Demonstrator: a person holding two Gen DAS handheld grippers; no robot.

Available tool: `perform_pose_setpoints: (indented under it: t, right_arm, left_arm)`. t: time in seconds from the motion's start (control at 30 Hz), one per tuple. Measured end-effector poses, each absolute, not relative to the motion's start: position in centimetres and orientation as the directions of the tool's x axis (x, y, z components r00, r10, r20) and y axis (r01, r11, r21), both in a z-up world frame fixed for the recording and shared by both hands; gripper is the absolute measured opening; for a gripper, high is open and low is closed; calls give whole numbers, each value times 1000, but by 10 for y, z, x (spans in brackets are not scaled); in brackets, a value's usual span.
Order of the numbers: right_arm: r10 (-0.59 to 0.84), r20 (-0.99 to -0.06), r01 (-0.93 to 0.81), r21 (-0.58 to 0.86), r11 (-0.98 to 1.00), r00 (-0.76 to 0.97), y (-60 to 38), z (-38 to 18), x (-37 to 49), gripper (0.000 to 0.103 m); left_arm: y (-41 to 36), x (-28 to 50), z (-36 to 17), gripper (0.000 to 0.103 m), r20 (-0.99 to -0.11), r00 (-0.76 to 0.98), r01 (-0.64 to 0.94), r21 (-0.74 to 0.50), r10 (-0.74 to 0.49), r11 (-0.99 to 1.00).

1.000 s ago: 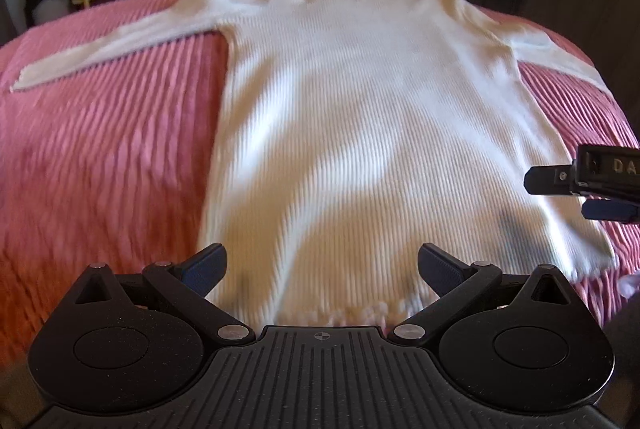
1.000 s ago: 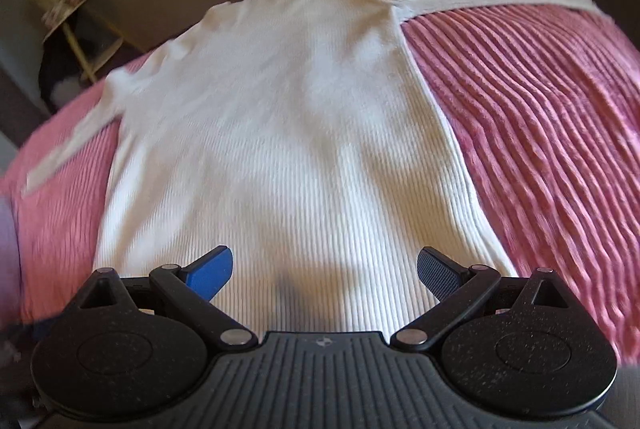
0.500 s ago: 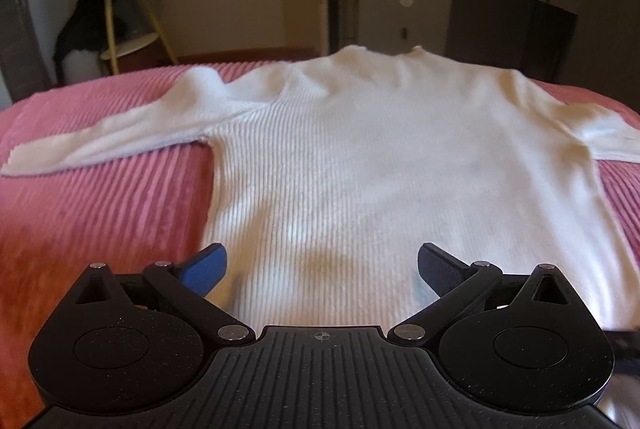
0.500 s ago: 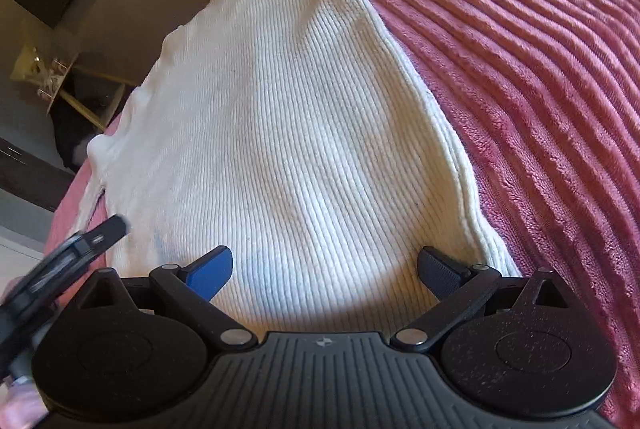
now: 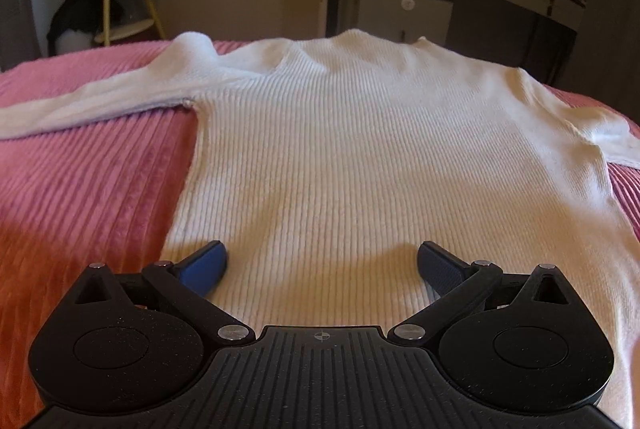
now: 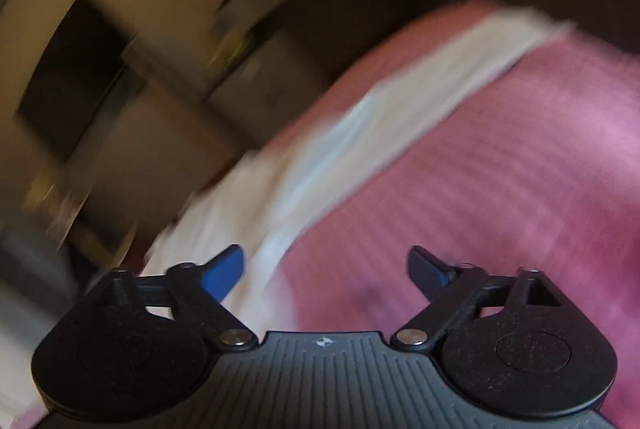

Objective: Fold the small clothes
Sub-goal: 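Reach the right gripper to a sweater sleeve cuff and close on it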

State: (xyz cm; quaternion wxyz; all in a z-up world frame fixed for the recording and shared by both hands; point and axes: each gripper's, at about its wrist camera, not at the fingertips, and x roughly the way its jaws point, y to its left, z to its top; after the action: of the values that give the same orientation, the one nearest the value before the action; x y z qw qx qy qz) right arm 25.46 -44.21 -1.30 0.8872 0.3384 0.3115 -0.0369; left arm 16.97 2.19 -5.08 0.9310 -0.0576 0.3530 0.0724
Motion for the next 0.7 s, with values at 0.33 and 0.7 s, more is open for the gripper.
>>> perform_pose_setpoints:
  t: [0.33, 0.7]
  right_arm:
    - [-78, -600, 562, 685, 464, 796, -557, -70, 322, 30]
    - [-146, -533, 519, 665, 538, 834, -559, -55, 327, 7]
  left_arm:
    - [22, 169, -54, 103, -647, 756, -204, -88, 100, 975]
    - [19, 167, -56, 103, -633, 765, -216, -80, 118, 973]
